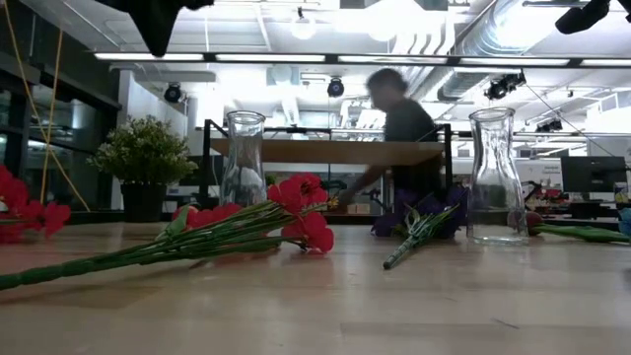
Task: Pick and place flowers into a vace then onto a shelf
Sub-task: Put the orange tulip into the left transparent vase
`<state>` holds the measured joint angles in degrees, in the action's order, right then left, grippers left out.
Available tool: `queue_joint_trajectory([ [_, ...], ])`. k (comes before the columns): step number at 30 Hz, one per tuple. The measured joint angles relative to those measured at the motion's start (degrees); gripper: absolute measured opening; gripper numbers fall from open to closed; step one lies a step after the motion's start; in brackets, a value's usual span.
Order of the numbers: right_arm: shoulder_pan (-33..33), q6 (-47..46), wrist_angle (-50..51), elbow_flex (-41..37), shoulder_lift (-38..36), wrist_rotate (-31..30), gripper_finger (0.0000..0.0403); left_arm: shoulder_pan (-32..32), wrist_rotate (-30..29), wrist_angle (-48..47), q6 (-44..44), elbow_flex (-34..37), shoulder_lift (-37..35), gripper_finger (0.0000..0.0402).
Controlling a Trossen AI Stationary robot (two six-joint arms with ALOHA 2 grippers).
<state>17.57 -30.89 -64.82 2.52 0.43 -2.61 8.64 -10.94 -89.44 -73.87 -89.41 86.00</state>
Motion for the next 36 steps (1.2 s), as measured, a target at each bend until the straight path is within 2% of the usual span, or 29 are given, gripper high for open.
queue_joint_trajectory([
  [4, -0.01, 0.51, -0.20, 0.00, 0.00, 0.01, 0.0012, 0.10, -0.38, 0.43, -0.13, 0.28, 0.29, 0.0049],
  [8, 0.02, 1.18, -0.24, 0.00, 0.00, 0.01, 0.0012, 1.43, -5.07, 1.46, -1.63, 0.37, 0.37, 0.0049],
  [11, 0.00, 1.23, -0.22, 0.00, 0.00, 0.02, 0.0012, 2.36, -6.46, 1.38, -3.26, 0.61, 0.59, 0.0049],
  [17, 0.02, 1.31, -0.22, 0.00, 0.00, 0.02, 0.0012, 5.09, -5.83, 1.65, -11.90, 5.01, 0.54, 0.0049],
  [29, 0.02, 1.31, -0.20, 0.00, 0.00, 0.02, 0.0012, 8.82, -3.69, 21.88, -22.22, 18.30, 0.55, 0.0049],
  [36, 0.00, 0.73, -0.17, 0.00, 0.00, 0.30, 0.0012, 8.76, -3.96, 26.23, -23.54, 21.16, 0.52, 0.0049],
])
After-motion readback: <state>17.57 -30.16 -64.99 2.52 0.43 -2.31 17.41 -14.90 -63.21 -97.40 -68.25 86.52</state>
